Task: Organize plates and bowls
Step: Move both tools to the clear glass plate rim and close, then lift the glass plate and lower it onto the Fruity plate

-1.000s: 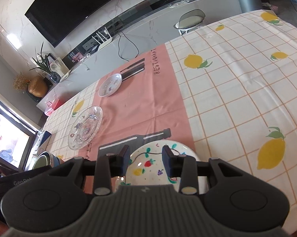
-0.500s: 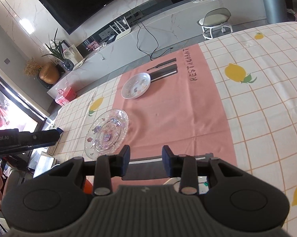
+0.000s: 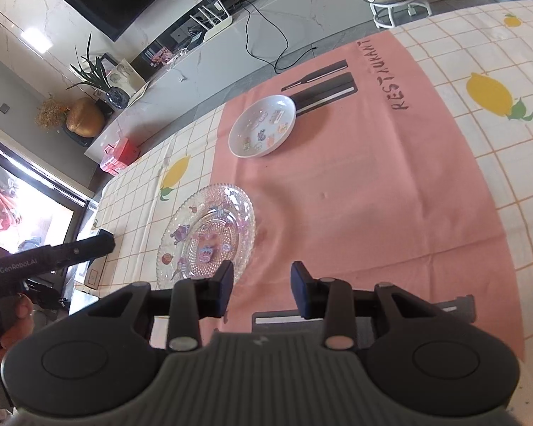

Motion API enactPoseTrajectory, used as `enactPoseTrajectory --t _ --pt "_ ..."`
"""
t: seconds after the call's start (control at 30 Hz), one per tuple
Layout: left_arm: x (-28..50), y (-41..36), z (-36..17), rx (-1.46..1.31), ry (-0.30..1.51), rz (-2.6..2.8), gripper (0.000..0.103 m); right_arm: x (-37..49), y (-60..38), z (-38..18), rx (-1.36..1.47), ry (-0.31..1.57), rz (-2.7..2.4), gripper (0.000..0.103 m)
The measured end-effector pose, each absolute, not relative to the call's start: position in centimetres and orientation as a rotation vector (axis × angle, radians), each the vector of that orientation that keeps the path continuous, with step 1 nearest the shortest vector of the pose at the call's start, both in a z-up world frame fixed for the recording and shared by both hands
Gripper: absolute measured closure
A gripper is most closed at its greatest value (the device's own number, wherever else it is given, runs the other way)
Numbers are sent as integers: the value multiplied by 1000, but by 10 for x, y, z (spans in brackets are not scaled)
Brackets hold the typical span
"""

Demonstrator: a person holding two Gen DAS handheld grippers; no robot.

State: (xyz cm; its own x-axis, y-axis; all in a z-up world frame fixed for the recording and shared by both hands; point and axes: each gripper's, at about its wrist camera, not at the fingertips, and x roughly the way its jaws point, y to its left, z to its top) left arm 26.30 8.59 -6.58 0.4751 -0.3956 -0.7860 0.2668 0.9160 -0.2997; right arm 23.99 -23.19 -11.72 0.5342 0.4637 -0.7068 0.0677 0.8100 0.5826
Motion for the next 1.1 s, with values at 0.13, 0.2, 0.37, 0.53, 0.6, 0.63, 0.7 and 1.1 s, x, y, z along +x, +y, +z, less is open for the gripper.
enactPoseTrajectory --t 0.13,0.2,0.37,0.53,0.6,0.63,0.7,1.1 --pt "272 102 -92 -211 1017 -407 60 253 -223 -130 625 1013 253 67" --pt "275 110 -103 -267 1026 -407 60 259 -220 -137 643 1020 256 67" --pt "282 124 -120 -367 1035 -416 60 271 -215 -149 676 1033 260 67" --pt "287 127 -129 -414 1033 -419 67 279 -212 -157 700 1018 287 68" --pt "287 128 -131 -429 1032 -425 71 282 -211 -158 700 1006 295 69" --pt "288 128 -133 -435 1032 -432 73 284 -211 -159 701 1002 294 70" --pt "288 127 -134 -433 1033 -433 79 286 -211 -160 709 1000 293 77" --pt "286 127 -134 -429 1033 -388 93 291 -214 -174 786 1001 291 99"
